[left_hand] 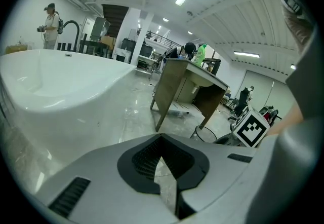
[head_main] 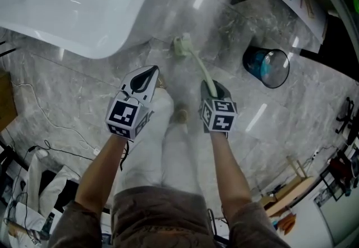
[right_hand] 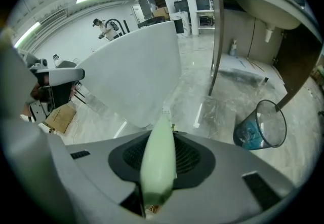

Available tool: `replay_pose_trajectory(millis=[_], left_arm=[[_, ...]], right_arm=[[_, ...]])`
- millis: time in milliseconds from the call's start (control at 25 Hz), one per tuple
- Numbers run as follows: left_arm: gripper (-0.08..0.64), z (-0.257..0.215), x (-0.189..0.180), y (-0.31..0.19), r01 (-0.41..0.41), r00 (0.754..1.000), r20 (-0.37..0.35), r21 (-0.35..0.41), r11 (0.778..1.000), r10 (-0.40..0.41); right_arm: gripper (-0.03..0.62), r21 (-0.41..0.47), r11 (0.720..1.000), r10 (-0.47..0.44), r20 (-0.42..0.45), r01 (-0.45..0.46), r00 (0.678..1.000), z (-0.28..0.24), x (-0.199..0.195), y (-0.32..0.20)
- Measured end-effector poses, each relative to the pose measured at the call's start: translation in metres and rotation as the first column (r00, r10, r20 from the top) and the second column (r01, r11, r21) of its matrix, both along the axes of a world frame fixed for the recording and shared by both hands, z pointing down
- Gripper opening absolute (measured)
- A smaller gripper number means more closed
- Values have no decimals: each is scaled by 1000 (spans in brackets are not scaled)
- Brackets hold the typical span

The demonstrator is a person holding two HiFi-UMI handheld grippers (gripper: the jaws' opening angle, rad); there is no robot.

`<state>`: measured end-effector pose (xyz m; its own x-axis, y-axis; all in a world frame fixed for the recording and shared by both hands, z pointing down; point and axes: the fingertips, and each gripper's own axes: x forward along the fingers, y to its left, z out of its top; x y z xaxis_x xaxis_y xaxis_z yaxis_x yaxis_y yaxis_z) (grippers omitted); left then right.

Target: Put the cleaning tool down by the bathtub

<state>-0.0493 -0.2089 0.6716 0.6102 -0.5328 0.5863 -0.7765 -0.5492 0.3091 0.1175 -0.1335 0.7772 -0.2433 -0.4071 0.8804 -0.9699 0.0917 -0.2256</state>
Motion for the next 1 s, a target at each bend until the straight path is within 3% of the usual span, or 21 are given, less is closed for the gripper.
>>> replay_pose_trajectory(millis=[440,1000], left_arm=[[5,15,-6,0,-13,1000,1,-17,1000,13],[5,26,-7,3,-41,999,-2,-39,998,41]], right_arm=[[109,-66,998,-17,-35,15,999,43,-6,1],[109,-145,985,-108,-99,93,989,84,-11,-13]])
